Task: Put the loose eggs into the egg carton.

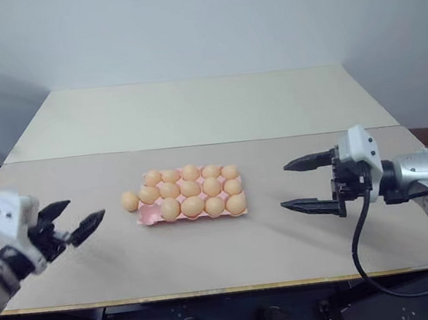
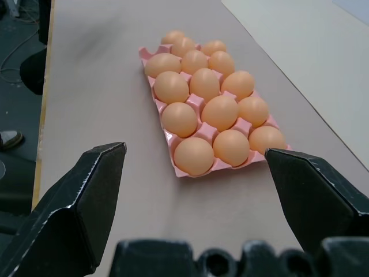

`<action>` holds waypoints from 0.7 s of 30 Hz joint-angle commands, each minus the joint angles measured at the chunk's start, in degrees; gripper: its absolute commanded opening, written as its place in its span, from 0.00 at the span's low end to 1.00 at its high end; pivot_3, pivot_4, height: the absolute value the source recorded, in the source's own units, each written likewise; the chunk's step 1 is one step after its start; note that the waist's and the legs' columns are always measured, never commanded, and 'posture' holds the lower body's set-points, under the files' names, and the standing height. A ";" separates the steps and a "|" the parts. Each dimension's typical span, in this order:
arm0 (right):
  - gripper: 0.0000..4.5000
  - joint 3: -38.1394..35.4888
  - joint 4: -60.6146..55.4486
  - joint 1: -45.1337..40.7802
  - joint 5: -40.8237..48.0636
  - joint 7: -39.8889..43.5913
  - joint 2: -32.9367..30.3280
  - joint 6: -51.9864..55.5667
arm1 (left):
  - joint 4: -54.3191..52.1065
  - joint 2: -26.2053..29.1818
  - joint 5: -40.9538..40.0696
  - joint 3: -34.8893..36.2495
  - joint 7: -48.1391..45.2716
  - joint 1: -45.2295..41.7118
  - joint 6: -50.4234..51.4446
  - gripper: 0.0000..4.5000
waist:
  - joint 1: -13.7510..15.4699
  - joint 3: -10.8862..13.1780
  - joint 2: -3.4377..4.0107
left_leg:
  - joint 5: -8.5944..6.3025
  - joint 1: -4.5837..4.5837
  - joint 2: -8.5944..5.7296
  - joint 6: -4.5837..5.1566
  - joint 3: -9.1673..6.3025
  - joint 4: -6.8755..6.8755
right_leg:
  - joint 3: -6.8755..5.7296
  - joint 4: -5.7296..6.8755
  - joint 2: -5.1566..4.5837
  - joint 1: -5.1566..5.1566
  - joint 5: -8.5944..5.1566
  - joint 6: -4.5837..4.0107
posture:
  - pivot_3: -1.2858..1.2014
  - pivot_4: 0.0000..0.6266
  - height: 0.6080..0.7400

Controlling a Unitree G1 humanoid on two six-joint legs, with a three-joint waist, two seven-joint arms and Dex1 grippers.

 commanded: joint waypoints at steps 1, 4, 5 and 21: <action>1.00 -1.80 -2.50 0.28 0.66 -0.89 0.02 -0.66 | 6.90 -0.42 3.77 -6.99 3.89 -8.22 1.61 1.00 | -0.13 0.00 -0.01 | 0.00 0.00 -0.01 0.00 0.00 0.00 | 0.01 0.00 0.00 0.01 0.06 0.09 | 0.52 0.24 1.00; 1.00 -2.20 -3.06 0.56 0.93 -1.31 -0.10 -0.55 | 12.15 -2.24 5.53 -11.32 4.31 -14.39 1.06 1.00 | -0.69 0.00 -0.02 | 0.00 -0.03 -0.01 0.00 0.03 0.00 | 0.04 -0.04 0.00 -0.01 0.09 0.13 | 0.52 0.24 1.00; 1.00 -2.29 -3.21 0.58 0.99 -1.48 -0.12 -0.50 | 13.89 -2.96 6.08 -12.62 4.38 -16.29 0.89 1.00 | -0.71 0.00 -0.02 | 0.00 -0.04 -0.01 0.01 0.03 0.00 | 0.04 -0.03 0.01 -0.01 0.10 0.13 | 0.52 0.24 1.00; 1.00 -4.31 -6.21 2.60 2.64 -3.35 -1.30 0.73 | 21.25 -7.92 10.75 -17.93 5.55 -20.93 4.53 1.00 | -0.79 0.00 -0.03 | 0.00 -0.02 -0.03 0.01 -0.02 0.01 | 0.03 0.02 0.00 0.01 0.12 0.16 | 0.52 0.24 1.00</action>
